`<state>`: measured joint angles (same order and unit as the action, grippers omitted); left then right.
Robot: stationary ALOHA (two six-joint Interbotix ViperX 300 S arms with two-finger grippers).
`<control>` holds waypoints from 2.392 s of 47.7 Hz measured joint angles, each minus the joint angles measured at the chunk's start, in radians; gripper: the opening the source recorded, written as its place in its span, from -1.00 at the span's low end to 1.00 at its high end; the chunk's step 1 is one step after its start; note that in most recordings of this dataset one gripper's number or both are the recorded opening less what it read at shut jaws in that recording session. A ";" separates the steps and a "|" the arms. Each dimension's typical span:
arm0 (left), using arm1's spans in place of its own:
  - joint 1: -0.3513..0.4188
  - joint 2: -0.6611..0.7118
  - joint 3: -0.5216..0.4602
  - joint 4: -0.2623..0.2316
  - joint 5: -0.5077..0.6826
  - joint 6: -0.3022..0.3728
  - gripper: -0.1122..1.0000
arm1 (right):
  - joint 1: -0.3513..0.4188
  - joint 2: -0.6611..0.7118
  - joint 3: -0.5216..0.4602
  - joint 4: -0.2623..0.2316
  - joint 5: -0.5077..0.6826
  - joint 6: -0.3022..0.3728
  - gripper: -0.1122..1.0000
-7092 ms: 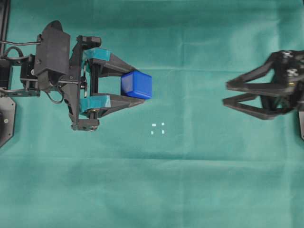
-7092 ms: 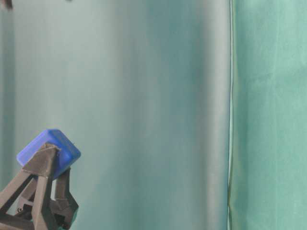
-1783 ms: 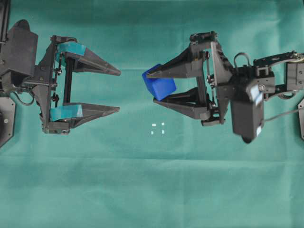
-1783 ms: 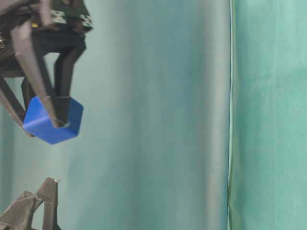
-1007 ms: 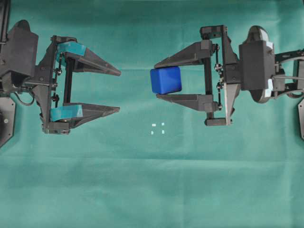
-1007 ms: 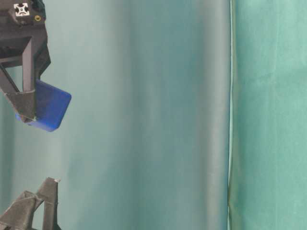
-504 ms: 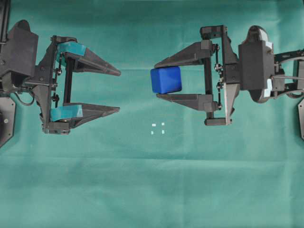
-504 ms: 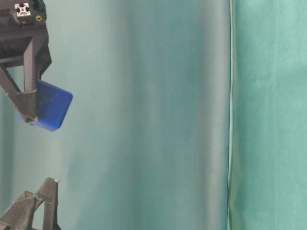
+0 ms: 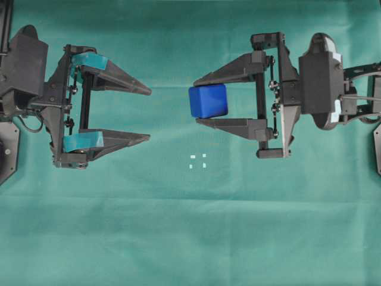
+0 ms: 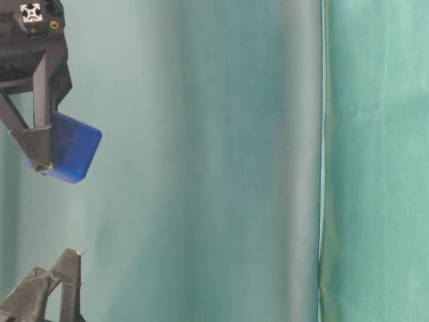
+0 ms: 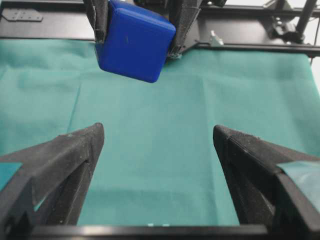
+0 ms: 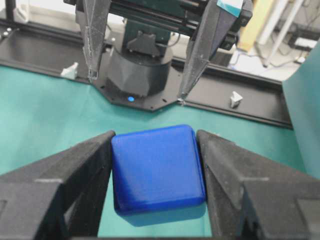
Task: Handover the blue block to the right arm after grasping it with the left arm, then place it in the designated position.
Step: 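Hold the cube in the right gripper above the table, then lower the cube with the right gripper toward the white tape marks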
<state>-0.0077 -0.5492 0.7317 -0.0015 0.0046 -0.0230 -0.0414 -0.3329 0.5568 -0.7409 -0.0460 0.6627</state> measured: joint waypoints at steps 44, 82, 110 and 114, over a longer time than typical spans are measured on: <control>0.000 0.000 0.002 0.000 0.000 -0.003 1.00 | 0.005 0.000 -0.002 0.005 0.031 0.028 0.20; 0.000 0.000 0.002 0.000 0.000 -0.003 1.00 | 0.095 0.000 0.000 0.066 0.407 0.061 0.20; -0.002 0.000 0.002 0.000 0.000 -0.003 1.00 | 0.101 -0.002 -0.002 0.074 0.419 0.063 0.20; 0.000 0.000 0.000 0.000 0.000 -0.003 1.00 | 0.101 -0.002 -0.002 0.074 0.420 0.063 0.20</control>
<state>-0.0077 -0.5492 0.7317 -0.0015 0.0046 -0.0261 0.0598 -0.3344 0.5553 -0.6673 0.3743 0.7256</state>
